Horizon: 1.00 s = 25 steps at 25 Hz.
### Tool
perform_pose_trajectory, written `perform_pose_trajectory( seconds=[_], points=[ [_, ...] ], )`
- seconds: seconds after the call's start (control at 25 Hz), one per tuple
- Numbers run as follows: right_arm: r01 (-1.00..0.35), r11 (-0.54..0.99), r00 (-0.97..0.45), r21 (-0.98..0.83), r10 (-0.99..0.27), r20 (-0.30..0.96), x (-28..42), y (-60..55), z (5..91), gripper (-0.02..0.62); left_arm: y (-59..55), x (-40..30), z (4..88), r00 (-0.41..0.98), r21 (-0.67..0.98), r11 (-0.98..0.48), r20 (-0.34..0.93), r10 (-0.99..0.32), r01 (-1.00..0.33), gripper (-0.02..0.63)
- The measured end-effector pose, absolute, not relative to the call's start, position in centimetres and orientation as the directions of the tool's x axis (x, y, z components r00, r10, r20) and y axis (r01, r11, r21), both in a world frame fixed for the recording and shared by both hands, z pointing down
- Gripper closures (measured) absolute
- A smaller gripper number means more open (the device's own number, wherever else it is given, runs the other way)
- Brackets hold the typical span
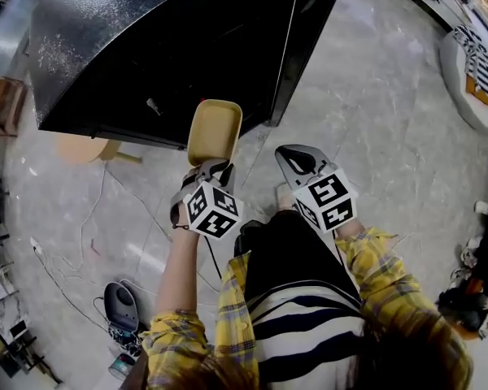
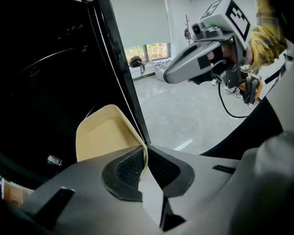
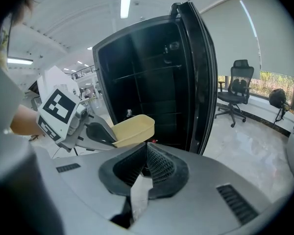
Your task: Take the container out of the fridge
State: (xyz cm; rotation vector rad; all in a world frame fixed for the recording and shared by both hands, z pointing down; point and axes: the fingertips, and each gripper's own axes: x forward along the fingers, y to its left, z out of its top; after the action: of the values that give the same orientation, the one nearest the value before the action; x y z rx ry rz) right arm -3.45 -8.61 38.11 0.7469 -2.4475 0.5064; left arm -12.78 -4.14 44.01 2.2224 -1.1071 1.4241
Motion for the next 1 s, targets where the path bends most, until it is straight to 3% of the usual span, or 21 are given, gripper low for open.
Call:
perform_pose_trajectory(
  seconds=[1.0],
  points=[
    [-0.564, 0.813, -0.724, -0.146, -0.401, 0.562, -2.7, -8.8, 33.5, 0.568, 1.5, -14.2, 38.9, 0.156, -0.149, -0.510, 0.848, -0.507, -0.847, 0.568]
  ],
)
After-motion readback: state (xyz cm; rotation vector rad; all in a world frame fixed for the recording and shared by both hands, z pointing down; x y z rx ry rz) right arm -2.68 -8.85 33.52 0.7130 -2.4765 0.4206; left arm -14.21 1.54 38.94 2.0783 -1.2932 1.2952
